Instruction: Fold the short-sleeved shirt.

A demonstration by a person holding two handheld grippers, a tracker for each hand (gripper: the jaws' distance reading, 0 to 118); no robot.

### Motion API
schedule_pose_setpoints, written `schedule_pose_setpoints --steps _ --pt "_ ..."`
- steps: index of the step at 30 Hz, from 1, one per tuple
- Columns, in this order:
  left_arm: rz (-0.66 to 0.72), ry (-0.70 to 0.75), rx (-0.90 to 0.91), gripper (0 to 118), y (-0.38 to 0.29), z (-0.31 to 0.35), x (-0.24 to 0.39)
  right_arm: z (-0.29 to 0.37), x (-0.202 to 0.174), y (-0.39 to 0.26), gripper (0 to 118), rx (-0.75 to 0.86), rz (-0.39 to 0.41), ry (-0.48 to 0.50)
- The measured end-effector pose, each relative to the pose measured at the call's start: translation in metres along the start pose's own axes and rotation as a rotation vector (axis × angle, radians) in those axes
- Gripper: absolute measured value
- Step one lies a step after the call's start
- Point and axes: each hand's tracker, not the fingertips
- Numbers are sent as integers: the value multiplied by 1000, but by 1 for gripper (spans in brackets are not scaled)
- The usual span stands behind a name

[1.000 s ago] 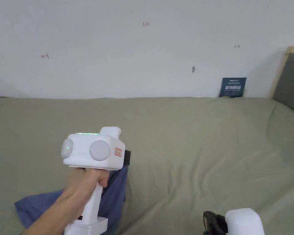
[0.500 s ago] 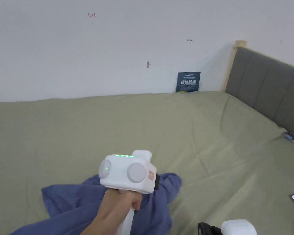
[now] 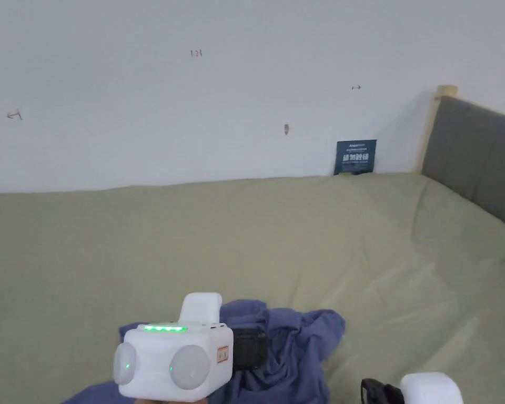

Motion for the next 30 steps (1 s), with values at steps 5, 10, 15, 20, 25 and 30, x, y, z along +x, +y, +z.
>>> schedule_pose_setpoints --steps 5,10,15,20,25,30 --pt "85 74 235 4 -42 136 -41 18 -22 5 1 43 23 33" --pt "123 225 338 0 -89 214 -61 36 -43 1 1 70 40 57" --pt "126 372 396 0 -120 250 -75 49 -62 -10 1 87 44 71" --pt "98 439 401 0 -130 256 -86 53 -76 -17 1 109 84 65" --pt "129 434 370 0 -134 250 -100 50 -79 -15 1 103 88 76" --pt "177 340 278 0 -121 226 -130 42 -81 -12 1 87 96 86"
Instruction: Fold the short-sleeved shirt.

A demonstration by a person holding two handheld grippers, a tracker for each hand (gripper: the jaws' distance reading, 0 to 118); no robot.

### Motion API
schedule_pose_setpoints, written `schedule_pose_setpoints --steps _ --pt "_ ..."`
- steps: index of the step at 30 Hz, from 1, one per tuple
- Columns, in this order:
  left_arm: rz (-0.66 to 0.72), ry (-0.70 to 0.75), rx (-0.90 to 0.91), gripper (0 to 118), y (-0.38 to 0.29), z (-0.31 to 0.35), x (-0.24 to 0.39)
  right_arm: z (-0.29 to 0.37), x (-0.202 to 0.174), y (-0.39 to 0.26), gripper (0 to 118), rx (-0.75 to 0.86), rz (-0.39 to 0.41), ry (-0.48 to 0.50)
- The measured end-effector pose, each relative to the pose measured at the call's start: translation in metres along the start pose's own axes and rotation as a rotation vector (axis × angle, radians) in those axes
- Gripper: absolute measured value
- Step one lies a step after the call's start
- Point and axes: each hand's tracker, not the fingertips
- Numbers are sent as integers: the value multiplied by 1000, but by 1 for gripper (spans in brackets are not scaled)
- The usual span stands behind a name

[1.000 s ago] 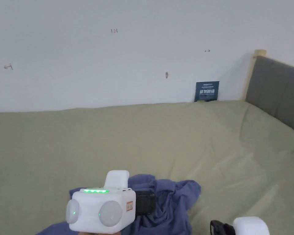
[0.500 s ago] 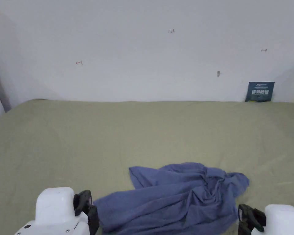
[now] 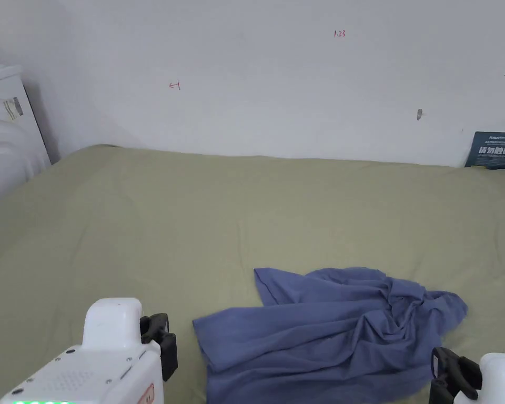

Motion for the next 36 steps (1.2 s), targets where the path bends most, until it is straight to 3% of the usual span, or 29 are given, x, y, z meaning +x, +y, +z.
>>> schedule_pose_setpoints --steps 8,9,10,12,13,15,20,21,23,25,26,27,29,36 --pt "-36 -52 -261 1 11 -140 -18 -34 1 -6 1 -60 -1 6" --pt "4 -59 -271 15 10 -160 -20 -40 2 -7 1 -71 -1 9" --pt "18 -47 -307 41 10 -181 -21 -46 3 -9 1 -84 1 3" --pt "0 -21 -386 111 7 -219 -18 -55 5 -11 2 -102 7 5" --pt "-26 31 -396 116 3 -233 -15 -60 7 -12 1 -117 7 3" --pt "-109 50 -431 116 -3 -260 -12 -67 11 -16 2 -135 2 5" --pt "-190 109 -614 115 -23 -301 -3 -80 22 -24 1 -181 1 -9" --pt "-175 90 -579 115 -23 -300 -2 -81 23 -25 2 -187 -1 -12" --pt "-177 92 -575 105 -18 -292 -2 -82 27 -28 1 -198 -3 -10" --pt "-154 56 -558 63 -13 -280 -2 -87 31 -29 2 -214 -1 2" --pt "-160 40 -536 25 -10 -274 -1 -89 33 -29 2 -218 3 3" --pt "-164 23 -520 0 -8 -269 -1 -94 36 -28 2 -223 7 -4" --pt "-106 -37 -536 0 -6 -267 -3 -105 48 -25 2 -227 9 -10" --pt "-137 -27 -529 0 -13 -269 -3 -182 125 27 2 -261 -36 -68"
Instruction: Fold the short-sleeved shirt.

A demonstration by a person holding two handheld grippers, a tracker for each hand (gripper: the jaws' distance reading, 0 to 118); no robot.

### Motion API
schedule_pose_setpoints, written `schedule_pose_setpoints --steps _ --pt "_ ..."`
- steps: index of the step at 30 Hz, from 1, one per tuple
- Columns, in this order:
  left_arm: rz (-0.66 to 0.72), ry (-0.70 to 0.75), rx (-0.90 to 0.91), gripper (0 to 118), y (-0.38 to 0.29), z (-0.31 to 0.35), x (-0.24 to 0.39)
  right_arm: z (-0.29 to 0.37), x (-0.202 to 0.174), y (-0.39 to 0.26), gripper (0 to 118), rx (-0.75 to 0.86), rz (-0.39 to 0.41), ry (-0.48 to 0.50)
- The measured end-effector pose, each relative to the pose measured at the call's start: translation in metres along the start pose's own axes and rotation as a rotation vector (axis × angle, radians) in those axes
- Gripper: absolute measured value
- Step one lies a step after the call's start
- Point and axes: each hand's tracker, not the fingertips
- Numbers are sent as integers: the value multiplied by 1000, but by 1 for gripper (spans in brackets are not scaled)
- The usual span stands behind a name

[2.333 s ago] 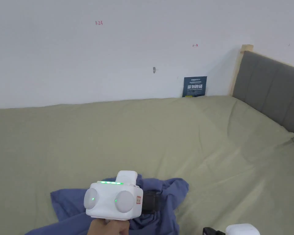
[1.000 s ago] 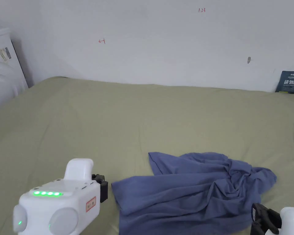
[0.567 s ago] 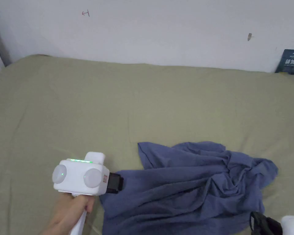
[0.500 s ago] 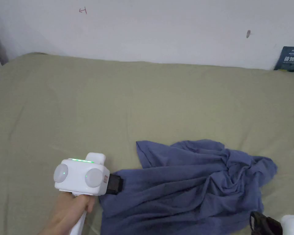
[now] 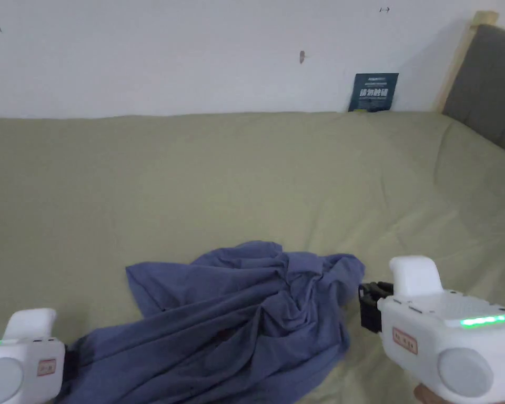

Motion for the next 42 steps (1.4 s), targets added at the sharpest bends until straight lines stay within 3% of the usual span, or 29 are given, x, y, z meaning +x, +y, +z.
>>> schedule_pose_setpoints --steps 4,6,7,9,10,11,12,17,18,19,20,21,22,25,28,34,37,42 --pt "-6 -4 0 0 -3 1 1 -64 41 48 2 -49 -42 -43" --pt "-8 -7 -2 0 -4 1 -1 -103 54 62 7 -158 -8 -50" --pt "-12 -8 -5 0 -3 -1 -1 -123 60 67 33 -212 -10 -57" --pt "-10 -12 -6 0 -4 -3 -1 -163 71 66 118 -372 -42 -43" --pt "-11 -12 -7 1 -5 -4 -2 -170 74 67 110 -296 -67 -76" --pt "-11 -14 -8 1 -5 -5 0 -182 71 62 102 -394 -51 -48" --pt "-7 -13 -10 1 -5 -6 0 -196 67 60 102 -427 -39 -91" --pt "-29 -4 -24 1 -2 -9 4 -209 71 32 100 -440 -22 -83" --pt "-36 1 -28 1 -2 -8 5 -191 57 42 84 -437 6 -92" --pt "-34 4 -28 1 -2 -8 6 -180 52 46 58 -413 63 -56" --pt "-35 6 -28 1 -1 -7 6 -169 46 50 5 -402 66 -5" --pt "-32 4 -27 1 -1 -6 5 -161 40 53 6 -414 50 17" --pt "-22 -1 -28 1 0 -4 3 -172 47 49 6 -392 62 -32" --pt "7 3 -10 1 4 13 -4 -146 51 59 6 -364 73 7" --pt "63 -24 51 1 13 53 -17 -74 49 74 6 -212 112 -11" --pt "50 73 239 1 35 147 -40 55 62 123 6 -29 19 15" --pt "65 106 300 1 47 192 -50 108 67 134 6 42 11 11" --pt "99 177 440 1 71 259 -70 160 80 152 6 148 -59 9"
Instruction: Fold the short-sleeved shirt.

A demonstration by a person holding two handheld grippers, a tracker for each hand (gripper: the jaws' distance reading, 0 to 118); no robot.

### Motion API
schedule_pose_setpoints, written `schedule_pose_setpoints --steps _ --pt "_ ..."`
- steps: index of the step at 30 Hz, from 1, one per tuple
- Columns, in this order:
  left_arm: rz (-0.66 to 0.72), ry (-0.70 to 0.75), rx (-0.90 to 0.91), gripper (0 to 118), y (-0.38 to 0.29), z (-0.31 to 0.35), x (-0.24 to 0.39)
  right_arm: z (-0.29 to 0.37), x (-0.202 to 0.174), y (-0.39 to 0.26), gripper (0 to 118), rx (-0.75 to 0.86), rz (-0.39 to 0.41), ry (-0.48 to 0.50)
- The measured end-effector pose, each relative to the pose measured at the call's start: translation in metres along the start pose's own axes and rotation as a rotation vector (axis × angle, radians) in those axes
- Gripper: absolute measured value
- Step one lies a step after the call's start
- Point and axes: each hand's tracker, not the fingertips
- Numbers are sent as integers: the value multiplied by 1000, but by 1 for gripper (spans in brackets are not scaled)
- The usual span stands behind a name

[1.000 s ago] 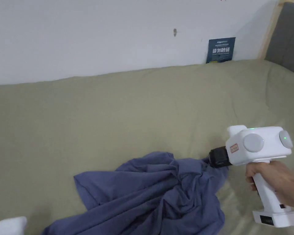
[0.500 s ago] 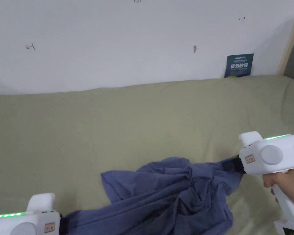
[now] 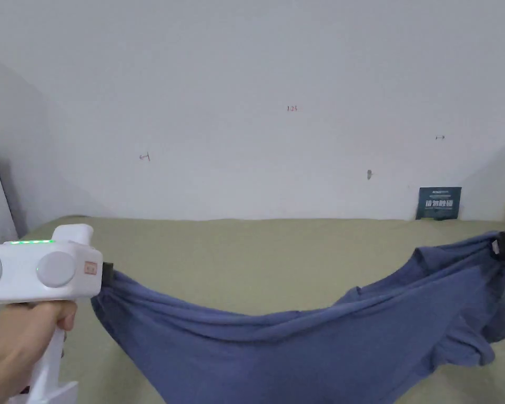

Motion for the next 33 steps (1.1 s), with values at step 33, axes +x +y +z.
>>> schedule_pose_setpoints --steps 33 --pt "50 99 172 1 155 -13 9 -76 5 148 6 113 -85 -33"
